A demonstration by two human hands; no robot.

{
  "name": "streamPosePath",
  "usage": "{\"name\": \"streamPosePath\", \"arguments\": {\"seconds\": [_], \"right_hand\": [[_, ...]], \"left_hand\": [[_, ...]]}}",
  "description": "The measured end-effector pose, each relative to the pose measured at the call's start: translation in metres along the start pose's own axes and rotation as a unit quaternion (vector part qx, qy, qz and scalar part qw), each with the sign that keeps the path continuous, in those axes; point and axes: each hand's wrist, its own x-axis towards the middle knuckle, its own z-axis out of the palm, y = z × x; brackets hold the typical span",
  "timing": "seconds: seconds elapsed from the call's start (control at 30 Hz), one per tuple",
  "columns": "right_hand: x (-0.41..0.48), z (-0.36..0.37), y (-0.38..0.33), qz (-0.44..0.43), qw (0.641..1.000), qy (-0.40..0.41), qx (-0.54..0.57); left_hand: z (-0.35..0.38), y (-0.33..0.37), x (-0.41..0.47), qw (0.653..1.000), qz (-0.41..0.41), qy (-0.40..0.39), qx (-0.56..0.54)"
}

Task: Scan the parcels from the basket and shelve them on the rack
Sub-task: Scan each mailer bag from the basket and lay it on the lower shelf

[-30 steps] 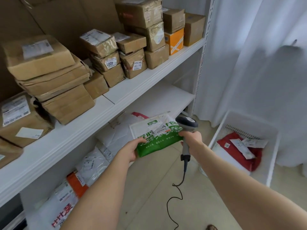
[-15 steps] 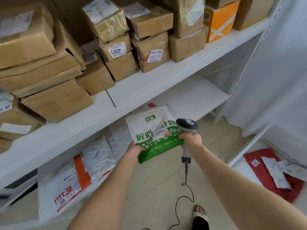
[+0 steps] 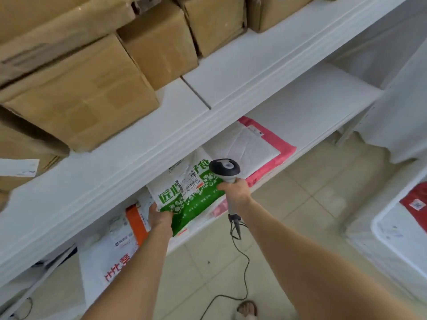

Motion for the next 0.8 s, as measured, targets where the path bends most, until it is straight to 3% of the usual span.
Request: {"name": "streamPosePath", "arguments": {"seconds": [0.23,0.37,0.8], "right_hand": [[0.028,0.051,0.043,-0.007,0.998,0.054,0.019],[0.028,0.052,0.060,-0.003,0.997,0.075,0.018],[-0.003,0.021,0.043,-0.024,0.996,0.088,0.017]], "left_hand": [[-0.001,-0.031,0.060,0.995,0.020,-0.031,0.088],[0.005,-0.037,0.060,0.989,0.024,-0.069,0.128],[0.017,0.001,0.031,0.953,0.038,-0.062,0.294]]}}
